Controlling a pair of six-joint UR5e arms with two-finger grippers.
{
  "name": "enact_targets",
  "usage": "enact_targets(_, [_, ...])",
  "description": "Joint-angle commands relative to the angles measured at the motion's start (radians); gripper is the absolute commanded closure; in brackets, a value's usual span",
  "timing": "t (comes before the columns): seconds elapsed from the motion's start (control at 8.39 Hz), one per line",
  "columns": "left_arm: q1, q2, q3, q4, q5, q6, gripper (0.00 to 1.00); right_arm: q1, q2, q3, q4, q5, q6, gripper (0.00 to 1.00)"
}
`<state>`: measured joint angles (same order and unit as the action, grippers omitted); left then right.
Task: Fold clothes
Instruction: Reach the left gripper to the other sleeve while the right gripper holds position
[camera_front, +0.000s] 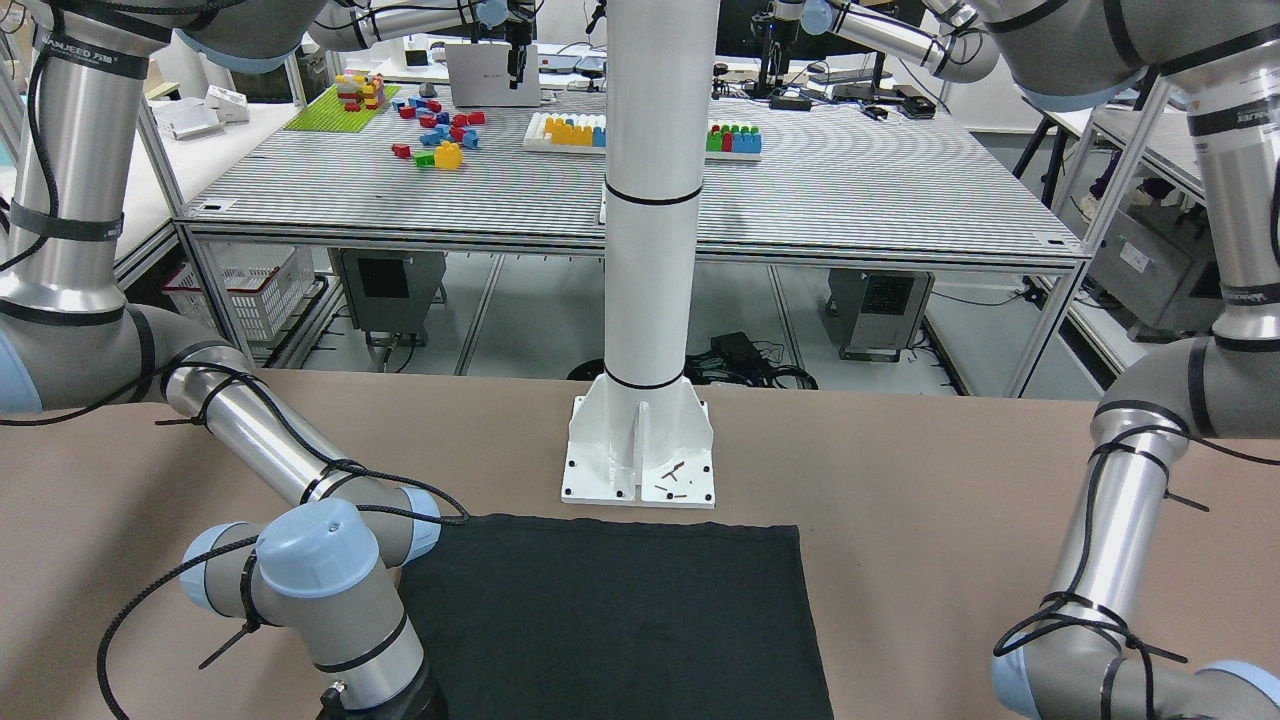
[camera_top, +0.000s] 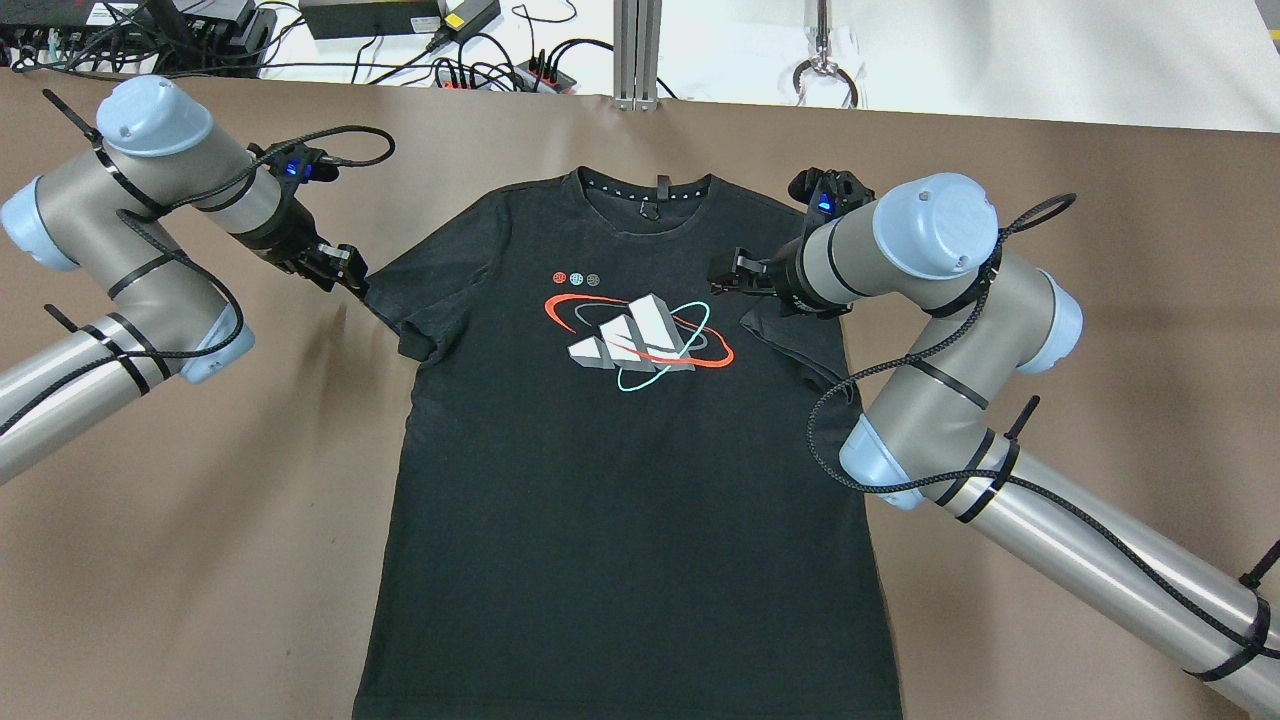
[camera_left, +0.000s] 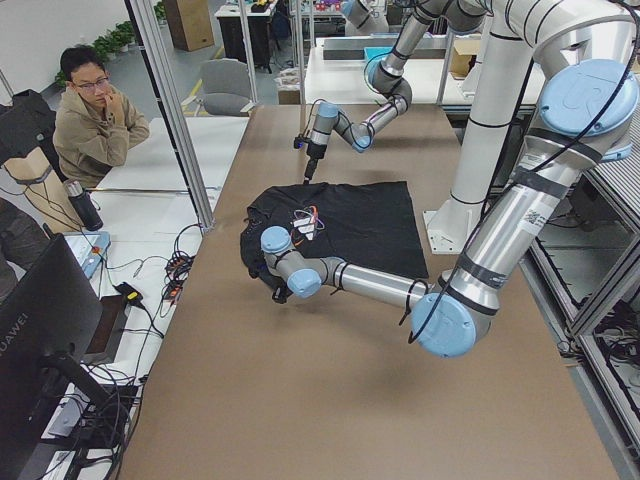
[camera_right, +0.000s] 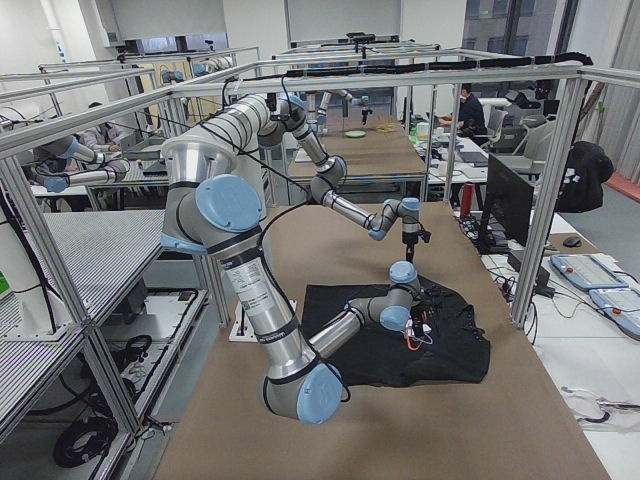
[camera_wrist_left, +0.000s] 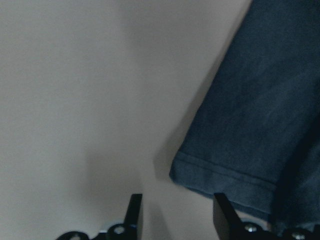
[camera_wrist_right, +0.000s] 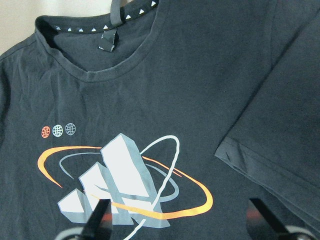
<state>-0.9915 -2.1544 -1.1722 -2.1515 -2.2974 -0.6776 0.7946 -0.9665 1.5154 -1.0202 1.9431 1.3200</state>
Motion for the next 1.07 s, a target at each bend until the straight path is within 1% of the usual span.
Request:
enact_targets(0.0, [0.020,-0.039,0.069,-0.041,0.012,-0.019,0.52,0.000,-0.001,-0.003,-0.001,-0.001,0.002,0.05])
enact_targets(0.24, [0.020,-0.042,0.083,-0.041,0.012,-0.017,0.65,0.000,-0.003,-0.001,-0.001,-0.001,0.002,0.05])
enact_targets(0.36, [0.020,-0.047,0.089,-0.041,0.012,-0.019,0.66,0.000,-0.003,-0.001,-0.001,-0.001,0.002,0.05])
enact_targets(0.48, [0.020,-0.048,0.094,-0.041,0.012,-0.019,0.70,0.000,-0.003,0.000,-0.001,-0.001,0.002,0.05])
enact_targets(0.72, [0.014,-0.058,0.092,-0.041,0.006,-0.019,1.00,0.000,-0.006,0.000,0.000,-0.001,0.002,0.05])
enact_targets(0.83, [-0.011,-0.070,0.079,-0.041,-0.002,-0.017,1.00,0.000,-0.006,0.000,0.000,-0.001,0.002,0.05])
enact_targets(0.95, [-0.031,-0.076,0.062,-0.039,-0.046,-0.022,1.00,0.000,-0.009,0.000,0.000,-0.001,0.001,0.05])
